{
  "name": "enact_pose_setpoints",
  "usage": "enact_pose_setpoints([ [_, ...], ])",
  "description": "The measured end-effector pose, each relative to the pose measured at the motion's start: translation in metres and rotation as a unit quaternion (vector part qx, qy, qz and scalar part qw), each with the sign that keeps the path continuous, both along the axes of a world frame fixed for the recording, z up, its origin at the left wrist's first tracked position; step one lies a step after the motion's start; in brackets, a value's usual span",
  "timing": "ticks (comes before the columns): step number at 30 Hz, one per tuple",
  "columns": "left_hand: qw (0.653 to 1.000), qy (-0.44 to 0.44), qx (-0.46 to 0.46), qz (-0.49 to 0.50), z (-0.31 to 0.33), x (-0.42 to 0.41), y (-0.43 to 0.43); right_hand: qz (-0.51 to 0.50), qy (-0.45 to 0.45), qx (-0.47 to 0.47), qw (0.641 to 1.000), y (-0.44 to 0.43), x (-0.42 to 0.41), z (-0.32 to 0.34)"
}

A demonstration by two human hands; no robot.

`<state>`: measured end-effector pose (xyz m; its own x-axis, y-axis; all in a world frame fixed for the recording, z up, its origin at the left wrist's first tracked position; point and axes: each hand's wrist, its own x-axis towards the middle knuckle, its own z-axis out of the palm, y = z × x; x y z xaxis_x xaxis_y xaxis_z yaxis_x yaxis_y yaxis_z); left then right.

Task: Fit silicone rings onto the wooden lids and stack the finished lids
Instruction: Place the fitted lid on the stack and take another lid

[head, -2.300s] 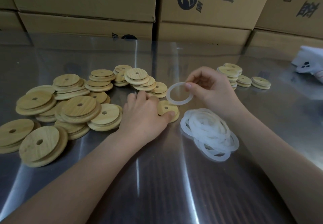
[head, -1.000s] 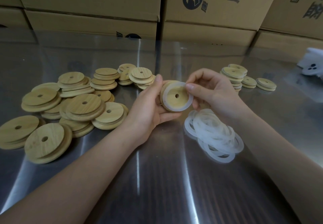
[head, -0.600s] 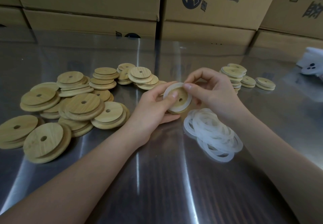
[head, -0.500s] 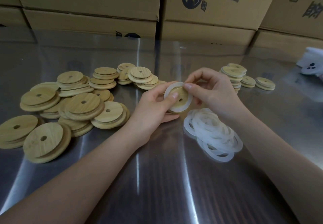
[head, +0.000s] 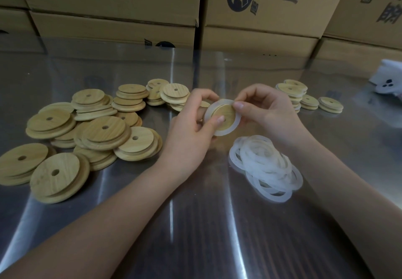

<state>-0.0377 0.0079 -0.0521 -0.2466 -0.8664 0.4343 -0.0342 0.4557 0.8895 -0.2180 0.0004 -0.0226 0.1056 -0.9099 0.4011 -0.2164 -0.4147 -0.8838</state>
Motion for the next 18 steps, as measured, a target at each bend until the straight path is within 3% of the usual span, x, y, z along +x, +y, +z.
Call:
enact_pose_setpoints([
  [10, 0.995, -0.038, -0.075, 0.051, -0.0003, -0.0015, 0.0012, 0.016, -0.02, 0.011, 1.0, -0.0014, 0.0009, -0.0018],
  [18, 0.994, -0.021, -0.061, 0.085, 0.0007, -0.004, 0.0016, 0.014, -0.01, -0.009, 1.0, 0.001, 0.0028, -0.0013],
])
